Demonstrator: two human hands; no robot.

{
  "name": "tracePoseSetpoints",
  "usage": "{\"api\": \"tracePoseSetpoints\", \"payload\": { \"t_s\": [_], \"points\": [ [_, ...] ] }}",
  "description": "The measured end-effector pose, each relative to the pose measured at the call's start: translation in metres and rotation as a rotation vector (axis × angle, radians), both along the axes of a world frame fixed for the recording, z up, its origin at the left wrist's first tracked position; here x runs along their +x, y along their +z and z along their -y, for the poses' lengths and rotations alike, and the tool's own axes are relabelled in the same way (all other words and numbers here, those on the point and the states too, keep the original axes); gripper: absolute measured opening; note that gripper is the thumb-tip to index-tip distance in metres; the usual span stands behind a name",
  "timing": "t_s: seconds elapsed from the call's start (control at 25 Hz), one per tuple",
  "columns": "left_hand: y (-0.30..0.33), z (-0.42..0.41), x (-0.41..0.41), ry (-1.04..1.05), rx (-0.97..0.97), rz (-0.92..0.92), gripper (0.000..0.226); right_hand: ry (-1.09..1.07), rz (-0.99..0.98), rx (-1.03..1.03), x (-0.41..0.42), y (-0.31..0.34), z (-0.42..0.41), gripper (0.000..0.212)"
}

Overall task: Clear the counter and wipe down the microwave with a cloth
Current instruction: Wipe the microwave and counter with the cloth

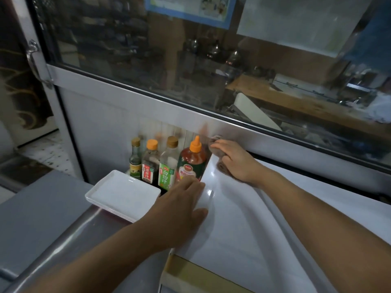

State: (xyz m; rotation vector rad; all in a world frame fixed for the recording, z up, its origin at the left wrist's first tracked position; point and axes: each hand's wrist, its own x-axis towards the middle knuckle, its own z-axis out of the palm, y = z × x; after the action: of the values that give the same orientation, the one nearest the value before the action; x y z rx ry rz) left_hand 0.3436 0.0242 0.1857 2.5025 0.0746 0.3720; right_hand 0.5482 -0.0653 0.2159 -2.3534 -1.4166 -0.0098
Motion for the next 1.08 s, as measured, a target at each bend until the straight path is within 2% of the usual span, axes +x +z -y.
{"api": "tracePoseSetpoints", "payload": {
  "t_s": [0.16, 0.36, 0.48, 0.6, 0.68, 0.76, 0.88, 0.96, 1.08],
  "points": [
    [0.002, 0.003, -0.002, 0.037, 0.000, -0.011, 0.038, -0.001, 0.019, -0.045, 0.007, -0.003, -0.012, 0.019],
    [0.006, 0.009, -0.025, 0.154, -0.029, -0.047, 0.029, 0.116, -0.095, -0.023, -0.046, 0.001, 0.013, 0.030],
    [0.010, 0.011, -0.041, 0.161, -0.043, -0.084, 0.035, 0.283, -0.102, -0.014, -0.095, -0.006, 0.033, 0.036],
    [0.011, 0.012, -0.045, 0.185, -0.058, -0.115, 0.035, 0.352, -0.079, -0.024, -0.094, -0.012, 0.039, 0.039],
    [0.011, 0.013, -0.044, 0.195, -0.049, -0.113, 0.034, 0.293, -0.081, -0.030, -0.071, -0.011, 0.029, 0.036],
    [0.011, 0.015, -0.043, 0.191, -0.047, -0.103, 0.030, 0.141, -0.093, -0.041, -0.048, -0.005, 0.015, 0.033],
    [0.013, 0.020, -0.045, 0.177, -0.072, -0.115, 0.021, 0.009, -0.050, -0.071, -0.048, -0.003, 0.012, 0.035],
    [0.016, 0.023, -0.045, 0.168, -0.081, -0.109, 0.021, 0.116, -0.006, -0.048, -0.076, -0.009, 0.033, 0.043],
    [0.017, 0.023, -0.043, 0.198, -0.130, -0.137, 0.028, 0.314, 0.015, 0.012, -0.112, -0.018, 0.072, 0.041]
  ]
}}
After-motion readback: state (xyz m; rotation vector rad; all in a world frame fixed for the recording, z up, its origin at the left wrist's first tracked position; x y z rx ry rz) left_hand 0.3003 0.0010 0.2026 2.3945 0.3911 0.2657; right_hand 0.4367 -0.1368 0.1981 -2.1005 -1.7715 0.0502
